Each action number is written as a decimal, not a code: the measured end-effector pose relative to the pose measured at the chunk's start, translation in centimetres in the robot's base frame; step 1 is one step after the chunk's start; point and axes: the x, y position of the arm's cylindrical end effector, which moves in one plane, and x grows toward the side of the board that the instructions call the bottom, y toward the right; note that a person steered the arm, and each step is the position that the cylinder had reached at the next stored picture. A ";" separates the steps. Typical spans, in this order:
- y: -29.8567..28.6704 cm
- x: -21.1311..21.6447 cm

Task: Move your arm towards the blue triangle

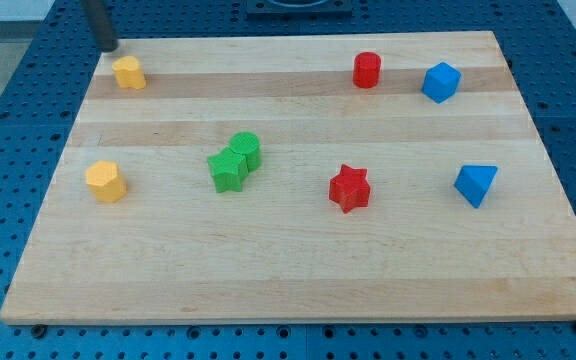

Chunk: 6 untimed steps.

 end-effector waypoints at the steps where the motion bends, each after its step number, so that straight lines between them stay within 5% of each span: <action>1: -0.1 0.2; 2: 0.0 1.1; 3: 1.3 6.5; 6: 11.1 6.9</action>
